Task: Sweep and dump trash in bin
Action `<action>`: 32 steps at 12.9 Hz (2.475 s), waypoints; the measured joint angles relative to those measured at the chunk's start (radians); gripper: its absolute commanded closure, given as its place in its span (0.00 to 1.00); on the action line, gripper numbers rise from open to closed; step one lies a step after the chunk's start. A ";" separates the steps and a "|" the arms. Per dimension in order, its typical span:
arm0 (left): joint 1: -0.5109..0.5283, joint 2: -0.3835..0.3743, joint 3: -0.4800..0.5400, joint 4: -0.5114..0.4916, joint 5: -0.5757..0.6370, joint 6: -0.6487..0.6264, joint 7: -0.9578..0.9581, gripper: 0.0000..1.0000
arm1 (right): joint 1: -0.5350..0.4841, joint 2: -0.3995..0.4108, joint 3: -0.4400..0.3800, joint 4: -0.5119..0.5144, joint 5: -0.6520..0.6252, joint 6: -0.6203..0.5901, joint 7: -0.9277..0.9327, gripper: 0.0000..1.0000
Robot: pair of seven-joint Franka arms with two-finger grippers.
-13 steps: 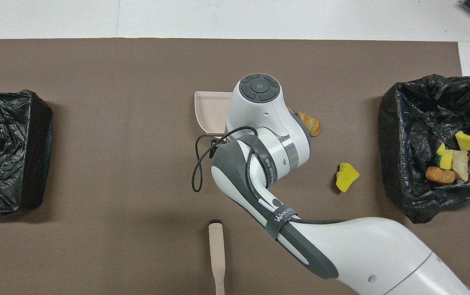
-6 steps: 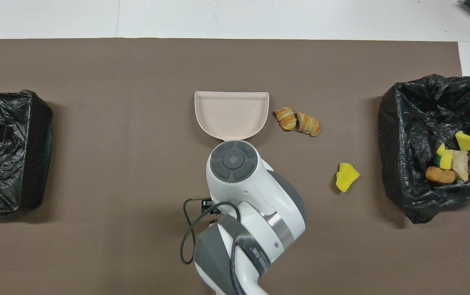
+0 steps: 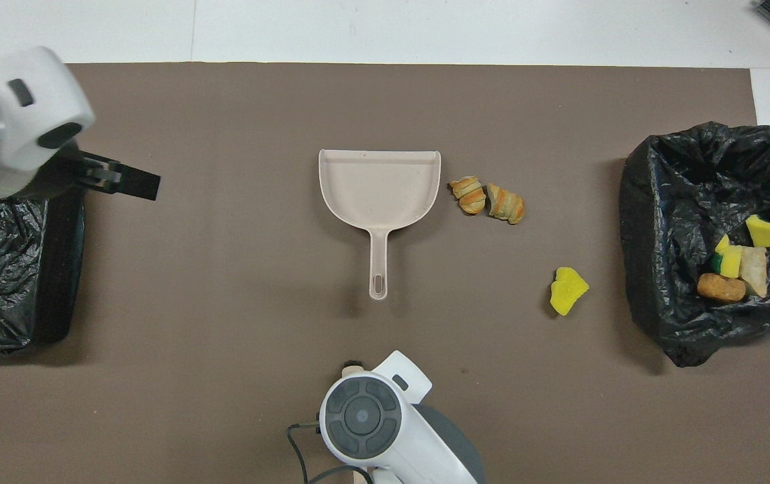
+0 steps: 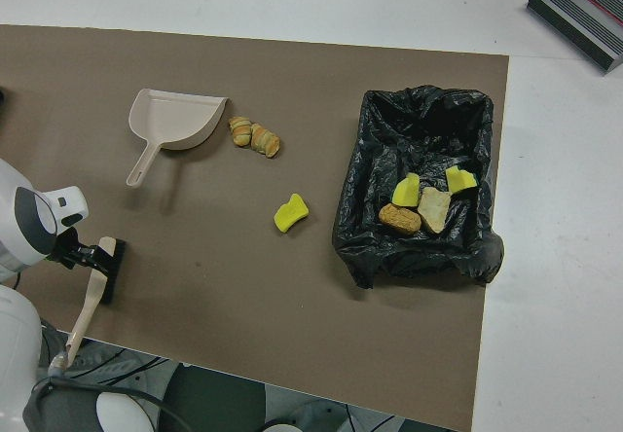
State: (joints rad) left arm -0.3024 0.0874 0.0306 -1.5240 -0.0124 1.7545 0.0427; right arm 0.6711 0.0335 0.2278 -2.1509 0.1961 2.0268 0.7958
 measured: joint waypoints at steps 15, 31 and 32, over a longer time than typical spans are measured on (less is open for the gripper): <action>-0.374 0.247 -0.002 -0.161 0.000 0.394 -0.470 0.00 | 0.150 -0.023 0.001 -0.168 0.118 0.135 0.020 0.60; -0.449 0.307 0.020 -0.236 0.009 0.471 -0.631 1.00 | -0.228 -0.170 -0.016 -0.121 0.119 -0.173 -0.074 1.00; -0.448 0.306 0.021 -0.235 0.010 0.471 -0.627 1.00 | -0.269 -0.175 -0.016 -0.120 0.098 -0.192 -0.106 1.00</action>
State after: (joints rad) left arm -0.7509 0.3934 0.0516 -1.7595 -0.0024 2.2260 -0.5839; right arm 0.4023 -0.1413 0.2114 -2.2713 0.2942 1.8345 0.6901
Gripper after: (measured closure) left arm 0.692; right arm 0.744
